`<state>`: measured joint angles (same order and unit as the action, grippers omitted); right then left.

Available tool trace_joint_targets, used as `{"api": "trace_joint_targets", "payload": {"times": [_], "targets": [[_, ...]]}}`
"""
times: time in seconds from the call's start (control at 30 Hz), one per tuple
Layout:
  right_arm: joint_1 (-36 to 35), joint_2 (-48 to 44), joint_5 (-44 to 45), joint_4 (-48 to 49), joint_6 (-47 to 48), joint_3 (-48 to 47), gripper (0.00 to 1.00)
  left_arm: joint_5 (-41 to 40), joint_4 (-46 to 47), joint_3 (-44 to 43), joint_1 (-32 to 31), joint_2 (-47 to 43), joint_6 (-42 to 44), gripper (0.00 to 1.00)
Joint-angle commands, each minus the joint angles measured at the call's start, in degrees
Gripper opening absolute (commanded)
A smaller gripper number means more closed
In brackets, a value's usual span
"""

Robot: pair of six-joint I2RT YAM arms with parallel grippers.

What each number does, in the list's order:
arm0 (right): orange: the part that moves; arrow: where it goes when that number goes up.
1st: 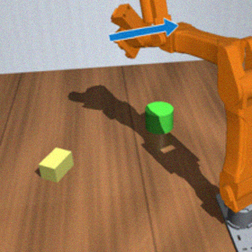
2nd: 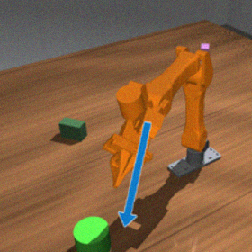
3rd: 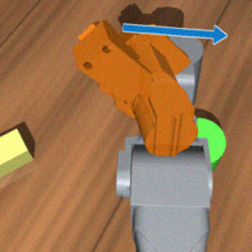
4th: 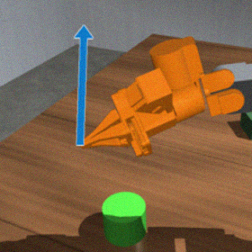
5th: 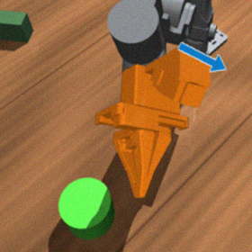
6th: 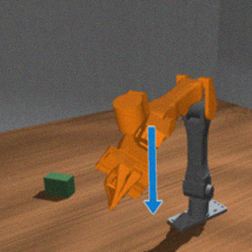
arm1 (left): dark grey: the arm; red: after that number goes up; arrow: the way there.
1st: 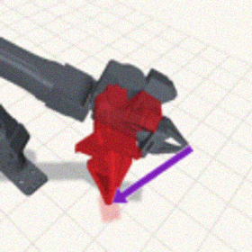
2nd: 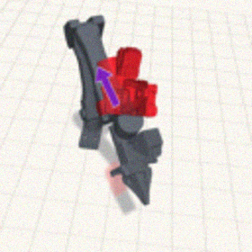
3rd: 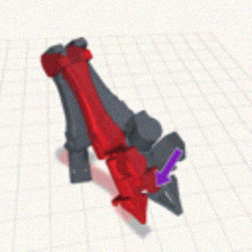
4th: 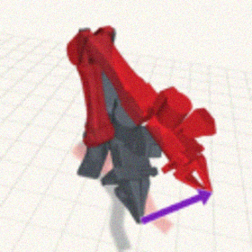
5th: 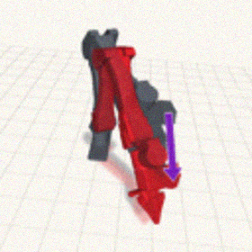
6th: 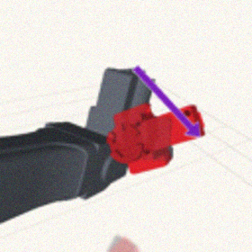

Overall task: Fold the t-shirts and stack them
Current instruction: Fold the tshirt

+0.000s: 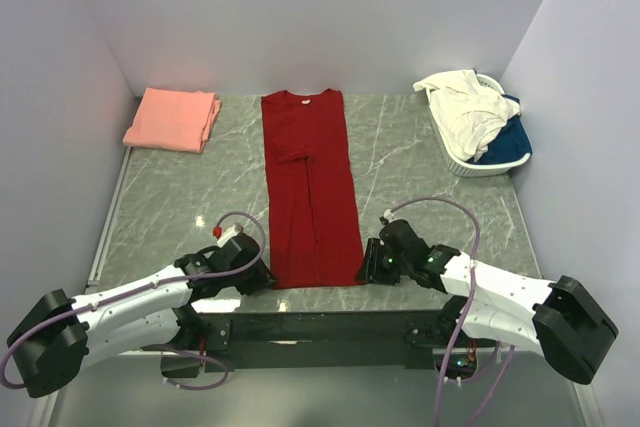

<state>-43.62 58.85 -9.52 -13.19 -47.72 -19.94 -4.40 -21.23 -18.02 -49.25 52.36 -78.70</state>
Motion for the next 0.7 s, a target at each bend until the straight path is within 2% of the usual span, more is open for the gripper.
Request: {"api": "trace_joint_targets", "payload": {"times": [0.0, 0.1, 0.2, 0.23, 0.3, 0.53, 0.67], "targets": [[0.2, -1.7, -0.1, 1.3, -1.0, 1.3, 0.42, -1.0, 0.8, 1.0, -1.1, 0.2, -1.8, 0.32], [0.2, -1.7, -0.8, 2.2, -1.3, 1.7, 0.39, -0.9, 1.5, 1.3, -1.5, 0.6, -2.0, 0.31], [0.2, -1.6, -1.1, 2.9, -1.7, 2.1, 0.36, -0.6, 2.0, 1.5, -1.7, 0.8, -1.8, 0.23], [0.2, -1.7, -1.1, 3.2, -1.7, 2.2, 0.33, -0.6, 1.7, 1.5, -1.7, 0.7, -1.8, 0.12], [0.2, -1.8, -1.1, 3.3, -1.8, 2.4, 0.30, -0.5, 1.0, 1.2, -1.7, 0.4, -1.6, 0.01], [0.2, -5.6, -1.2, 1.2, -1.9, 3.2, 0.06, 0.1, -5.8, -0.5, -1.7, -2.1, -0.1, 0.01], [0.3, -9.7, -2.1, -1.1, -1.4, 4.2, 0.00, 1.9, -9.3, -1.2, -1.6, -4.4, 0.8, 0.01]]}}
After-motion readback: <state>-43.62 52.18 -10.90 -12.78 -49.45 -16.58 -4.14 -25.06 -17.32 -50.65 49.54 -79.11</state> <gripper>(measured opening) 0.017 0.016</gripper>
